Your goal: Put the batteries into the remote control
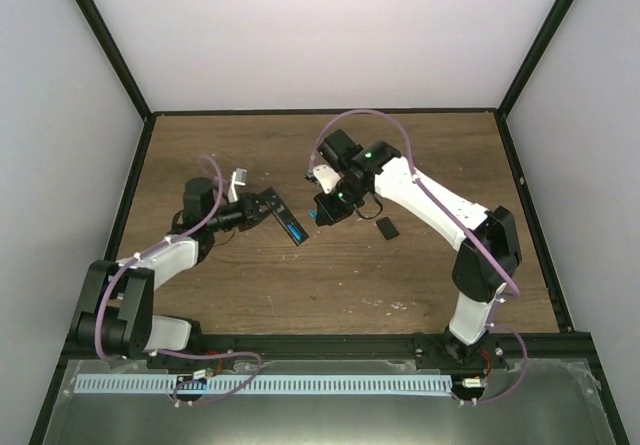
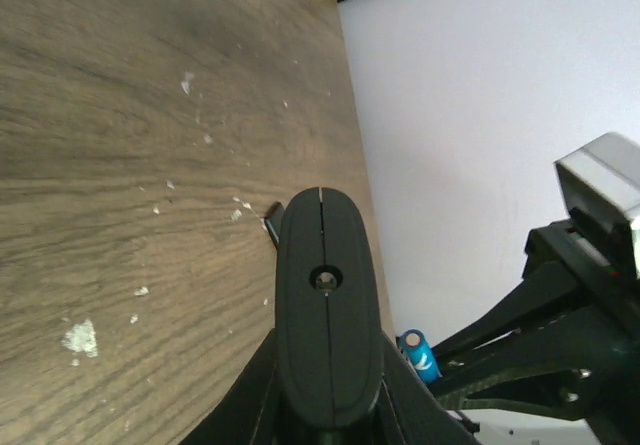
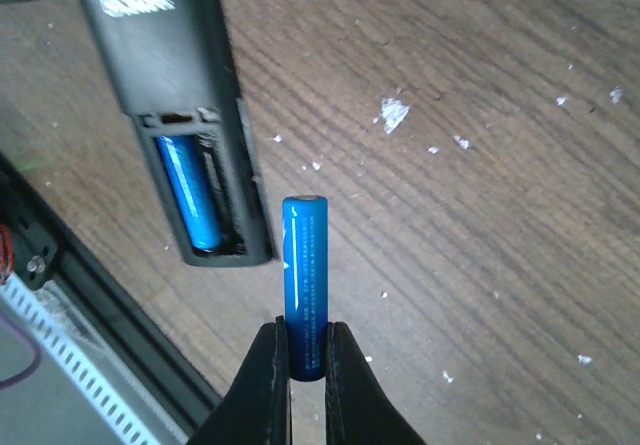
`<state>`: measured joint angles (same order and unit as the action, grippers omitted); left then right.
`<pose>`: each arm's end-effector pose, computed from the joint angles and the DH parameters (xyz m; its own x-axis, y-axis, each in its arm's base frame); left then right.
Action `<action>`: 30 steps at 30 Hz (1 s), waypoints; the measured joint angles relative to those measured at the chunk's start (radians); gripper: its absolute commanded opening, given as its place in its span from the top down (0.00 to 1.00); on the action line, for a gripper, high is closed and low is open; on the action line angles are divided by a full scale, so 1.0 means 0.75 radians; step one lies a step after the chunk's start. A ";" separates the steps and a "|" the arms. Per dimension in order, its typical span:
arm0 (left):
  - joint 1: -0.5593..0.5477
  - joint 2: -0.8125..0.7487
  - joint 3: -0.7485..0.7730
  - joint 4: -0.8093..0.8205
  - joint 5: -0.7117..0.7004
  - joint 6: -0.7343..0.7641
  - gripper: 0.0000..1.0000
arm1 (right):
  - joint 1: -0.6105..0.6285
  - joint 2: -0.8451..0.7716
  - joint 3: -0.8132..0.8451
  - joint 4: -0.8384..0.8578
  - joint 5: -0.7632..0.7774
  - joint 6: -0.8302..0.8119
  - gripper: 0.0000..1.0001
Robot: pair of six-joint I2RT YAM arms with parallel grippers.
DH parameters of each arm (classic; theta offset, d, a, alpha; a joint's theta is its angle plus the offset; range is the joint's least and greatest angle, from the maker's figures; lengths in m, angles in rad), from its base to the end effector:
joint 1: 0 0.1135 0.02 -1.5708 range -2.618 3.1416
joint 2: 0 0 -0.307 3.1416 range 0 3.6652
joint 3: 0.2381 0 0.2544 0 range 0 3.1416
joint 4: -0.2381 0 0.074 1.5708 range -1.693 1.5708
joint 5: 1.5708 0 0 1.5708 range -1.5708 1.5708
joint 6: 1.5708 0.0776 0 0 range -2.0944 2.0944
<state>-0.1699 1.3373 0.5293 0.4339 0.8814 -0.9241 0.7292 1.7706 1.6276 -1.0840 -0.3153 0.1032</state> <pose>0.2639 -0.1060 0.2298 -0.8678 -0.3662 -0.3358 0.2039 0.3539 -0.9128 0.2703 0.2738 0.2994 -0.7716 -0.5581 -0.3052 -0.6353 0.7005 0.3251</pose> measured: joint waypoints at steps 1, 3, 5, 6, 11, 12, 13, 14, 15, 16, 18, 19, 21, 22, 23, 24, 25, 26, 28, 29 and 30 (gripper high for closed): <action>-0.018 0.014 0.000 0.011 0.002 -0.001 1.00 | 0.001 0.000 0.014 -0.024 -0.010 -0.002 0.98; -0.049 0.036 0.000 0.045 0.003 -0.007 1.00 | 0.003 0.000 0.039 -0.066 -0.028 -0.001 0.98; -0.060 0.050 -0.001 0.095 -0.003 -0.023 1.00 | 0.005 0.001 0.056 -0.102 -0.038 0.002 0.98; -0.062 0.054 -0.004 0.126 -0.008 -0.034 1.00 | 0.006 0.003 0.061 -0.115 -0.041 0.004 0.98; -0.066 0.065 -0.020 0.246 -0.041 -0.090 1.00 | 0.013 0.022 0.064 -0.163 -0.061 0.022 0.98; -0.070 0.070 -0.021 0.262 -0.047 -0.097 1.00 | 0.015 0.028 0.065 -0.165 -0.063 0.024 0.98; -0.075 0.078 -0.023 0.285 -0.053 -0.108 1.00 | 0.017 0.041 0.067 -0.170 -0.066 0.026 0.98; -0.081 0.086 -0.025 0.304 -0.056 -0.120 1.00 | 0.019 0.052 0.073 -0.173 -0.069 0.028 0.98; -0.085 0.093 -0.026 0.318 -0.057 -0.129 1.00 | 0.020 0.064 0.079 -0.174 -0.070 0.029 0.98; -0.090 0.099 -0.029 0.330 -0.059 -0.137 1.00 | 0.021 0.074 0.086 -0.174 -0.070 0.030 0.98; -0.096 0.108 -0.033 0.355 -0.062 -0.153 1.00 | 0.022 0.089 0.100 -0.175 -0.069 0.034 0.98; -0.098 0.111 -0.037 0.366 -0.064 -0.160 1.00 | 0.022 0.096 0.109 -0.173 -0.069 0.034 0.98; -0.098 0.111 -0.043 0.378 -0.066 -0.168 1.00 | 0.022 0.107 0.128 -0.170 -0.069 0.034 0.98; -0.099 0.111 -0.047 0.384 -0.067 -0.173 1.00 | 0.022 0.113 0.134 -0.165 -0.068 0.034 0.98; -0.099 0.111 -0.050 0.387 -0.070 -0.176 1.00 | 0.022 0.117 0.136 -0.160 -0.068 0.034 0.98; -0.099 0.111 -0.054 0.389 -0.072 -0.181 1.00 | 0.022 0.122 0.136 -0.159 -0.068 0.034 0.98; -0.099 0.111 -0.057 0.389 -0.072 -0.186 1.00 | 0.022 0.126 0.137 -0.159 -0.068 0.033 0.98; -0.099 0.111 -0.061 0.389 -0.075 -0.190 1.00 | 0.022 0.132 0.138 -0.159 -0.067 0.033 0.98; -0.099 0.111 -0.067 0.390 -0.078 -0.196 1.00 | 0.022 0.144 0.138 -0.154 -0.062 0.033 0.98; -0.100 0.111 -0.071 0.391 -0.078 -0.198 1.00 | 0.022 0.149 0.140 -0.154 -0.059 0.033 0.98; -0.100 0.111 -0.073 0.392 -0.082 -0.199 1.00 | 0.022 0.155 0.142 -0.153 -0.059 0.032 0.98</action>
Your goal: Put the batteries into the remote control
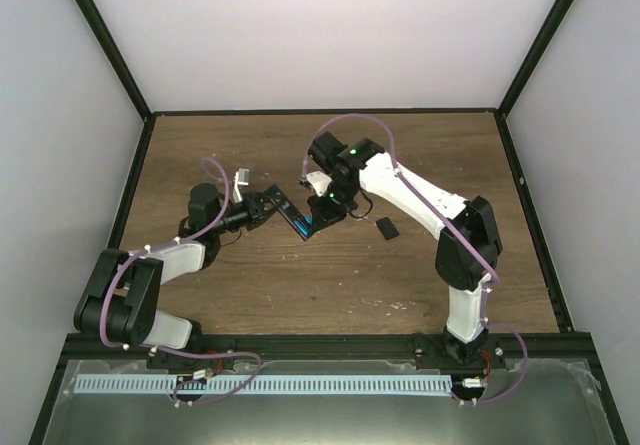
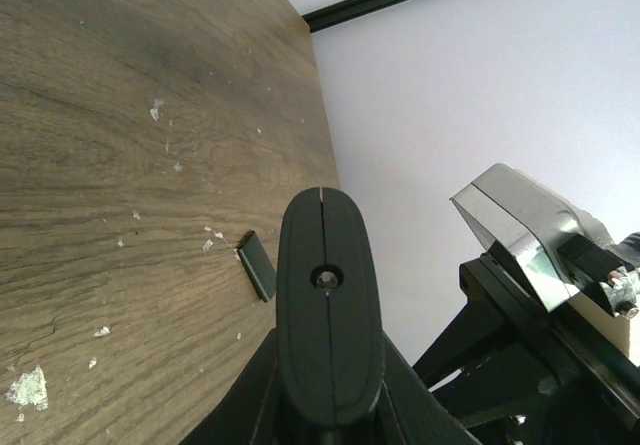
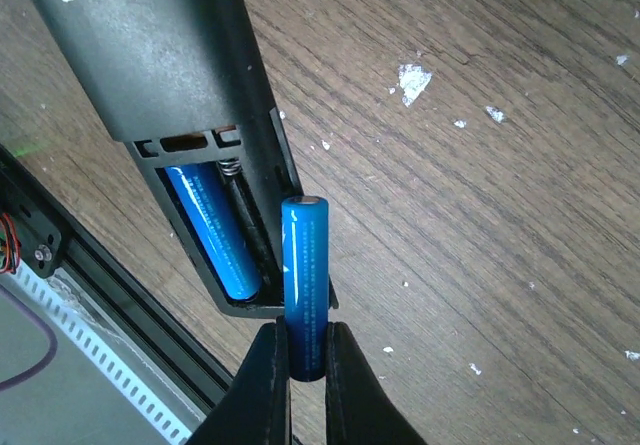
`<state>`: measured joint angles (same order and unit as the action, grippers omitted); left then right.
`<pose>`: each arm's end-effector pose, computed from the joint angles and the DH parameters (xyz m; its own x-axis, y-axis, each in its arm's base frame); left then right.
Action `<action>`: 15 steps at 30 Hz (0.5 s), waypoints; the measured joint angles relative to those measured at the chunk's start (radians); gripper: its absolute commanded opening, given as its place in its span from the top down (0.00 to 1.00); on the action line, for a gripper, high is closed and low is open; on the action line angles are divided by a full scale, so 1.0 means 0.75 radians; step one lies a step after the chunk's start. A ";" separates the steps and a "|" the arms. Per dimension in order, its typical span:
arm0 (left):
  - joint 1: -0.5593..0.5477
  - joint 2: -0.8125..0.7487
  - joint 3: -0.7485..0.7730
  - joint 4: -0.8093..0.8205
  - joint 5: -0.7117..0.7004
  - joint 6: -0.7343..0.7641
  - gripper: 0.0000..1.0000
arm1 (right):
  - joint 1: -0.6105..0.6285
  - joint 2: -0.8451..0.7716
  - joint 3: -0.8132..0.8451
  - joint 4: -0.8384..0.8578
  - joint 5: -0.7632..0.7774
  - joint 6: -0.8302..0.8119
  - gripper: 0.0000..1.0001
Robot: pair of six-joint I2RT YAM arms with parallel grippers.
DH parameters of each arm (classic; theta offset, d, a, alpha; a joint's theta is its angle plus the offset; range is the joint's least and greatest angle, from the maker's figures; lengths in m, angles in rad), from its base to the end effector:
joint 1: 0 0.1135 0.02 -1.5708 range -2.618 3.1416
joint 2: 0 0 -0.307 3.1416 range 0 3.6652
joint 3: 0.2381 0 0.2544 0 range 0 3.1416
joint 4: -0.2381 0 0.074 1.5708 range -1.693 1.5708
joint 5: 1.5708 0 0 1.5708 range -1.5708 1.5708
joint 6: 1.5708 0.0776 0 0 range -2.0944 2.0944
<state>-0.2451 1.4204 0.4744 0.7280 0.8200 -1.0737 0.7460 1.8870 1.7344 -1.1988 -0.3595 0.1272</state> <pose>0.2687 -0.1257 0.2242 -0.8543 -0.4044 -0.3266 0.2248 0.2791 -0.9336 0.2759 0.2921 0.2839 -0.7988 -0.5765 -0.1723 -0.5950 0.7144 0.3682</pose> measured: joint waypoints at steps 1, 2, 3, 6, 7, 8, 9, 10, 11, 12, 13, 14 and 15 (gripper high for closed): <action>-0.001 0.000 -0.001 -0.001 -0.004 -0.001 1.00 | 0.000 0.003 0.001 0.002 0.000 -0.001 0.98; -0.001 0.000 -0.003 0.000 -0.007 -0.002 1.00 | 0.000 0.005 0.001 0.004 0.000 -0.003 0.98; -0.001 0.000 -0.004 0.001 -0.009 -0.002 1.00 | 0.000 0.006 0.003 0.004 0.000 -0.004 0.98; -0.002 0.000 -0.005 0.003 -0.012 -0.005 1.00 | 0.002 0.007 0.013 0.004 0.001 -0.006 0.98; -0.002 0.000 -0.005 0.003 -0.015 -0.005 1.00 | 0.003 0.007 0.016 0.005 0.002 -0.006 0.98; -0.003 0.000 -0.005 0.001 -0.021 -0.004 1.00 | 0.004 0.007 0.018 0.006 0.002 -0.006 0.98; -0.003 0.000 -0.005 -0.001 -0.027 -0.004 1.00 | 0.005 0.007 0.022 0.005 0.003 -0.006 0.98; -0.004 0.000 -0.005 -0.004 -0.035 -0.002 1.00 | 0.006 0.007 0.025 0.007 0.002 -0.007 0.98; -0.004 0.000 -0.005 -0.006 -0.041 -0.001 1.00 | 0.006 0.007 0.027 0.008 0.002 -0.009 0.98; -0.004 0.000 -0.005 -0.007 -0.046 -0.001 1.00 | 0.008 0.007 0.028 0.008 0.002 -0.009 0.98; -0.004 0.000 -0.005 -0.007 -0.051 -0.001 1.00 | 0.009 0.007 0.028 0.009 0.001 -0.010 0.98; -0.004 0.000 -0.005 -0.006 -0.056 -0.001 1.00 | 0.010 0.007 0.028 0.008 0.000 -0.010 0.98; -0.004 0.000 -0.005 -0.006 -0.061 -0.002 1.00 | 0.010 0.007 0.028 0.009 0.000 -0.011 0.98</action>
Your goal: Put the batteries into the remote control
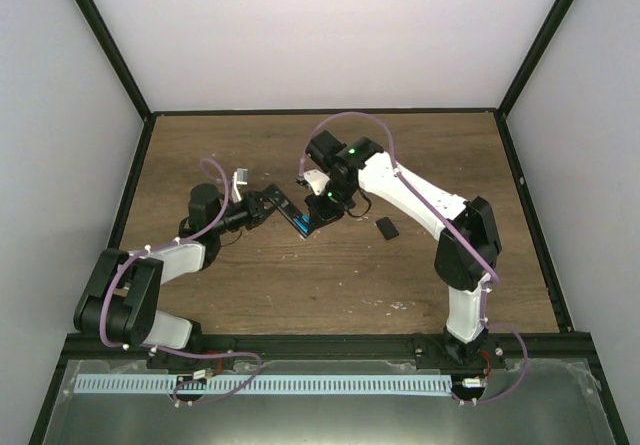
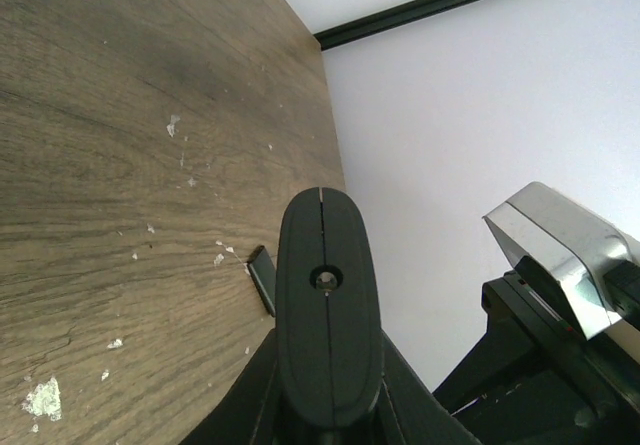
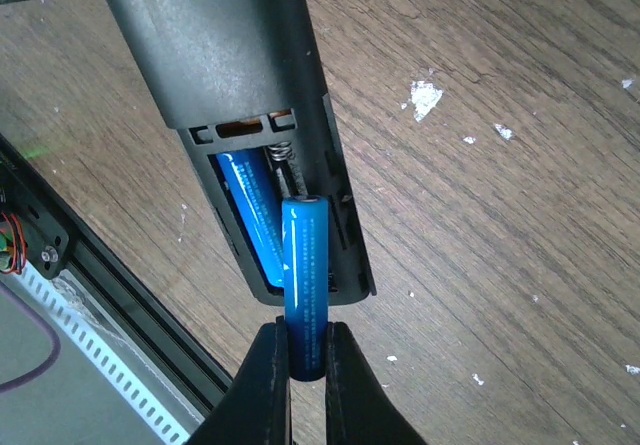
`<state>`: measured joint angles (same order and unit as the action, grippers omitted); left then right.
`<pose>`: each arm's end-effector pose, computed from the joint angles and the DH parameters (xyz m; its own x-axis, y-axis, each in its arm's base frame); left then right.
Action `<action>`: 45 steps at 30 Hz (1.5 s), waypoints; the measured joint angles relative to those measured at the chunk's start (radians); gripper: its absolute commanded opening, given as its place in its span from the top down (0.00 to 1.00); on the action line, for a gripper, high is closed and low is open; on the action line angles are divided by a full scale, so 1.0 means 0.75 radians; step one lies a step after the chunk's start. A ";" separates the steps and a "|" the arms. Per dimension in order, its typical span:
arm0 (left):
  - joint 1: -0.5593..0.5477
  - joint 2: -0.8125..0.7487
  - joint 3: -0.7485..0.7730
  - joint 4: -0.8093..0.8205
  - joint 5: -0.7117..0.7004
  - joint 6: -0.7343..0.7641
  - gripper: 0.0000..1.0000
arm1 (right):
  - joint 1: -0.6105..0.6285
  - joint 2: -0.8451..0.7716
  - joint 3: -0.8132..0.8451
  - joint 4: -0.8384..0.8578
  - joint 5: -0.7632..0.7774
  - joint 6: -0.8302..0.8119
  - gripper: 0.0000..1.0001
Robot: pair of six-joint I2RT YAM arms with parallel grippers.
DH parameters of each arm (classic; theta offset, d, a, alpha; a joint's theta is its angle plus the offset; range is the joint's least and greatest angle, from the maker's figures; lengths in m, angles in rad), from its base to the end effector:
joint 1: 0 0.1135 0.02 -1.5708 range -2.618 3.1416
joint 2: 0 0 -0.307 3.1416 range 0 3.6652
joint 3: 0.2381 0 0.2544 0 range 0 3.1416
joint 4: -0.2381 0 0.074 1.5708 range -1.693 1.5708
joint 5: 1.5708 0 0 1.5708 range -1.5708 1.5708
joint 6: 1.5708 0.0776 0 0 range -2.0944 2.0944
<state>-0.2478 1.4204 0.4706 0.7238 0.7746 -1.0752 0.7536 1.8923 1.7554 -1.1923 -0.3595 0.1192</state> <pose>0.2706 -0.1244 0.2219 -0.8388 -0.4363 -0.3256 0.2065 0.2983 -0.9318 0.2768 0.2972 0.2881 -0.7865 -0.5853 -0.1969 -0.6127 0.6996 0.3676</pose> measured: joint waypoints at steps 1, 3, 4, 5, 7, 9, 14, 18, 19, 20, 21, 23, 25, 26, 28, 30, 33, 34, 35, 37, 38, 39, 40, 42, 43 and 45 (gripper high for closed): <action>0.000 0.000 0.000 0.000 -0.004 -0.001 1.00 | 0.002 0.000 0.000 0.000 -0.001 -0.003 0.98; 0.000 0.000 0.000 0.003 -0.007 -0.005 1.00 | 0.005 0.000 0.000 0.001 -0.001 -0.007 0.98; 0.000 0.000 0.000 0.005 -0.007 -0.009 1.00 | 0.006 0.000 0.000 0.003 -0.001 -0.009 0.98; 0.000 0.000 0.000 0.007 -0.007 -0.011 1.00 | 0.007 0.000 0.000 0.006 -0.001 -0.009 0.98; 0.000 0.000 0.001 0.011 -0.008 -0.016 1.00 | 0.008 0.000 0.000 0.010 -0.001 -0.010 0.98; 0.000 0.000 0.001 0.011 -0.006 -0.020 1.00 | 0.008 0.000 0.000 0.015 -0.001 -0.011 0.98; 0.000 0.011 0.001 0.031 -0.004 -0.039 1.00 | 0.011 0.007 0.000 0.017 -0.001 -0.021 0.98; 0.000 0.015 0.001 0.062 0.001 -0.063 1.00 | 0.013 0.019 0.000 0.016 -0.001 -0.032 0.98; 0.000 0.015 0.001 0.063 0.001 -0.066 1.00 | 0.013 0.019 0.000 0.016 -0.001 -0.036 0.98; 0.000 0.015 0.001 0.065 0.001 -0.069 1.00 | 0.012 0.019 0.001 0.015 -0.001 -0.039 0.98; 0.000 0.015 0.001 0.069 0.002 -0.071 1.00 | 0.013 0.019 0.004 0.014 0.001 -0.041 0.98; 0.000 0.015 0.001 0.077 0.002 -0.081 1.00 | 0.013 0.019 0.008 0.013 0.004 -0.044 0.97; 0.000 0.016 0.000 0.086 0.003 -0.094 1.00 | 0.013 0.020 0.014 0.011 0.006 -0.045 0.97; 0.000 0.018 0.000 0.095 0.003 -0.099 1.00 | 0.013 0.020 0.019 0.009 0.009 -0.046 0.97; 0.000 0.022 -0.002 0.114 0.009 -0.109 1.00 | 0.013 0.021 0.028 0.011 0.015 -0.050 0.97; 0.000 0.023 -0.005 0.133 0.010 -0.120 1.00 | 0.013 0.025 0.039 0.008 0.017 -0.054 0.97; 0.001 0.023 -0.015 0.150 0.006 -0.134 1.00 | 0.014 0.033 0.050 0.007 0.025 -0.065 0.96; 0.000 0.023 -0.018 0.151 0.006 -0.137 1.00 | 0.014 0.034 0.050 0.007 0.026 -0.069 0.96; 0.000 0.023 -0.021 0.152 0.006 -0.139 1.00 | 0.015 0.036 0.050 0.006 0.026 -0.069 0.95; 0.000 0.023 -0.024 0.154 0.005 -0.143 1.00 | 0.017 0.038 0.052 0.005 0.030 -0.073 0.93; 0.000 0.023 -0.027 0.160 0.003 -0.148 1.00 | 0.019 0.040 0.056 0.004 0.034 -0.074 0.92; 0.001 0.023 -0.030 0.164 0.002 -0.155 1.00 | 0.019 0.040 0.060 0.004 0.038 -0.074 0.92; 0.000 0.023 -0.032 0.170 0.003 -0.161 1.00 | 0.018 0.040 0.063 0.005 0.041 -0.074 0.90; 0.000 0.023 -0.037 0.189 0.002 -0.173 1.00 | 0.018 0.041 0.069 0.005 0.049 -0.075 0.89; 0.000 0.023 -0.037 0.192 0.001 -0.175 1.00 | 0.018 0.041 0.070 0.005 0.052 -0.074 0.88; 0.000 0.023 -0.038 0.201 0.000 -0.180 1.00 | 0.018 0.041 0.075 0.004 0.061 -0.077 0.87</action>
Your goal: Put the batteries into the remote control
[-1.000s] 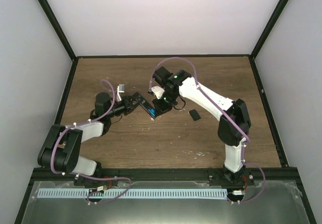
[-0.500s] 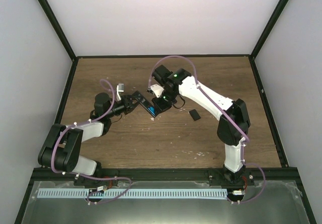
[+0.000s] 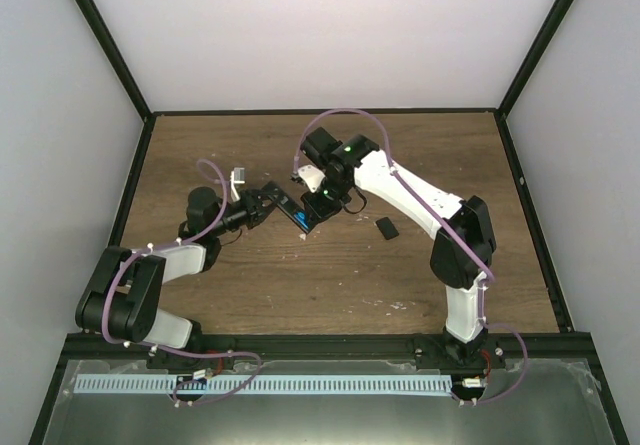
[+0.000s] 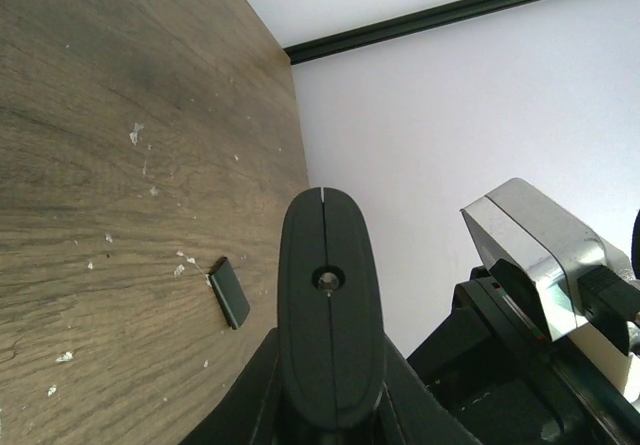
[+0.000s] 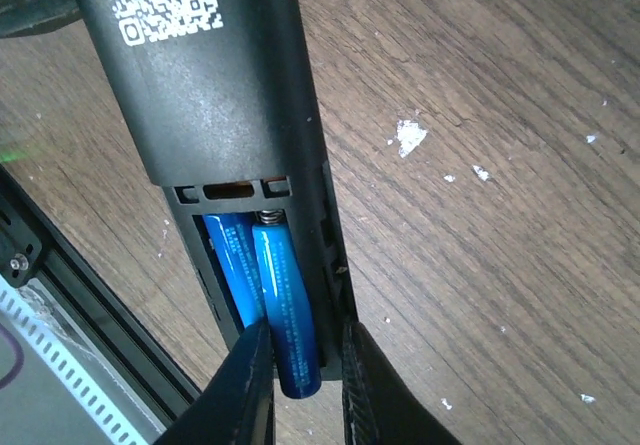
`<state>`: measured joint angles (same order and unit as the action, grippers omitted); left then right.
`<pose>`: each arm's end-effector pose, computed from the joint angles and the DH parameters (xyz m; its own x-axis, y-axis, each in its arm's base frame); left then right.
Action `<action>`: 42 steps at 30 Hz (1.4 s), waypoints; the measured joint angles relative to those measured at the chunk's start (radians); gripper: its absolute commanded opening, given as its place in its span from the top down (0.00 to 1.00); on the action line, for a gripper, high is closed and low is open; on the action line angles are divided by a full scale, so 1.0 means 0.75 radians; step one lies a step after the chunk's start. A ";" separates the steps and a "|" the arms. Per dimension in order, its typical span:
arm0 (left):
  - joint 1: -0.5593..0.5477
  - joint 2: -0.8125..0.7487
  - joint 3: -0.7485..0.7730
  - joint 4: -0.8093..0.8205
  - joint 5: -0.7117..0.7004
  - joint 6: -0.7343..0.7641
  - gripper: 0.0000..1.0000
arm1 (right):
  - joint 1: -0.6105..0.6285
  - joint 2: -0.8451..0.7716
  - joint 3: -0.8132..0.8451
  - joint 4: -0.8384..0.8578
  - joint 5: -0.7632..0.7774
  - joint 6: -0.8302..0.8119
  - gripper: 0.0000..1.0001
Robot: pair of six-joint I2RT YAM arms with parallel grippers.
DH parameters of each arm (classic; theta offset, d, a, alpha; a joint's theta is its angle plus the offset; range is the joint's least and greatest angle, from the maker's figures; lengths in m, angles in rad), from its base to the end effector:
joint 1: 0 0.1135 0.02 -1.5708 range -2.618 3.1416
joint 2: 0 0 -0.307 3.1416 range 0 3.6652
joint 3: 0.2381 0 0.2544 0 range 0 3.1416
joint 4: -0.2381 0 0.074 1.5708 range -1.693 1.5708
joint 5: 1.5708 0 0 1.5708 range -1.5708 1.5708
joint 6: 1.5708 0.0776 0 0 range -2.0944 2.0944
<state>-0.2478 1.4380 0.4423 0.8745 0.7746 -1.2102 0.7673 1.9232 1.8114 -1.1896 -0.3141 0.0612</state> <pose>0.2704 -0.1244 0.2273 -0.8352 -0.4785 -0.2711 0.1897 0.2121 -0.9587 0.2840 0.3072 0.2912 -0.7365 -0.6295 -0.2474 -0.6756 0.6673 0.3135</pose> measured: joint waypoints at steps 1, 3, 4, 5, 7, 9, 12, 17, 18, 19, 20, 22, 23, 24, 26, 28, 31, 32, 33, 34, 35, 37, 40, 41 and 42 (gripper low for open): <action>0.000 0.000 0.000 0.004 -0.002 -0.003 1.00 | 0.000 0.000 0.002 -0.001 0.002 -0.001 0.86; 0.000 0.000 0.000 0.009 -0.004 -0.005 1.00 | 0.000 0.000 0.006 -0.003 0.006 -0.001 0.85; 0.000 0.000 -0.001 0.009 -0.004 -0.008 1.00 | 0.000 0.000 0.009 -0.004 0.007 -0.001 0.85; 0.000 0.000 -0.001 0.011 -0.004 -0.011 1.00 | 0.000 0.000 0.010 -0.007 0.008 -0.001 0.84; 0.000 0.000 -0.001 0.013 -0.004 -0.013 1.00 | 0.000 0.000 0.011 -0.008 0.010 -0.001 0.83; 0.000 0.000 -0.001 0.013 -0.004 -0.013 1.00 | 0.000 0.000 0.011 -0.009 0.011 -0.001 0.82; 0.000 0.000 -0.001 0.015 -0.004 -0.013 1.00 | 0.000 0.000 0.017 -0.014 0.012 0.000 0.80; -0.001 0.000 -0.001 0.020 0.001 -0.021 1.00 | 0.001 0.000 0.042 -0.018 0.014 0.003 0.71; -0.003 0.000 -0.001 0.020 0.003 -0.022 1.00 | 0.001 0.000 0.048 -0.018 0.012 0.009 0.68; -0.003 -0.001 -0.001 0.020 0.006 -0.023 1.00 | 0.002 0.000 0.057 -0.018 0.010 0.009 0.67; -0.003 -0.001 -0.001 0.020 0.008 -0.023 1.00 | 0.003 0.000 0.066 -0.017 0.010 0.011 0.65; -0.003 -0.002 -0.001 0.020 0.009 -0.023 1.00 | 0.003 0.000 0.084 -0.015 0.010 0.013 0.63; -0.003 -0.003 -0.001 0.020 0.009 -0.023 1.00 | 0.003 0.000 0.095 -0.016 0.011 0.013 0.61; -0.003 -0.004 -0.001 0.020 0.010 -0.023 1.00 | 0.003 0.000 0.104 -0.015 0.011 0.015 0.60; -0.003 -0.005 -0.001 0.020 0.013 -0.023 1.00 | 0.003 -0.001 0.122 -0.016 0.016 0.018 0.54; -0.003 -0.007 -0.001 0.021 0.017 -0.024 1.00 | 0.003 -0.008 0.130 -0.007 0.029 0.020 0.50; -0.003 -0.007 -0.001 0.040 0.018 -0.039 1.00 | -0.003 -0.045 0.118 0.028 0.049 0.026 0.46; -0.003 -0.007 -0.001 0.049 0.018 -0.049 1.00 | -0.011 -0.069 0.100 0.054 0.050 0.031 0.45; -0.003 -0.007 -0.002 0.061 0.018 -0.061 1.00 | -0.022 -0.115 0.049 0.112 0.035 0.034 0.44; -0.003 -0.009 -0.002 0.075 0.017 -0.073 1.00 | -0.026 -0.131 -0.003 0.156 0.014 0.041 0.43; -0.003 -0.013 -0.002 0.086 0.016 -0.086 1.00 | -0.062 -0.220 -0.059 0.197 -0.016 0.049 0.43; -0.003 -0.024 -0.002 0.108 0.014 -0.108 1.00 | -0.127 -0.333 -0.172 0.296 -0.092 0.073 0.42; -0.003 -0.042 -0.005 0.146 0.002 -0.152 1.00 | -0.239 -0.487 -0.316 0.442 -0.213 0.124 0.40; -0.003 -0.044 -0.007 0.164 -0.003 -0.166 1.00 | -0.274 -0.528 -0.358 0.497 -0.258 0.145 0.40; -0.003 -0.044 -0.011 0.189 -0.008 -0.187 1.00 | -0.295 -0.558 -0.393 0.547 -0.300 0.164 0.40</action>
<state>-0.2497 1.4048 0.4339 1.0164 0.7685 -1.3506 0.5461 1.5047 1.5166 -0.7795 -0.5388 0.1844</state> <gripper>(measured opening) 0.160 0.598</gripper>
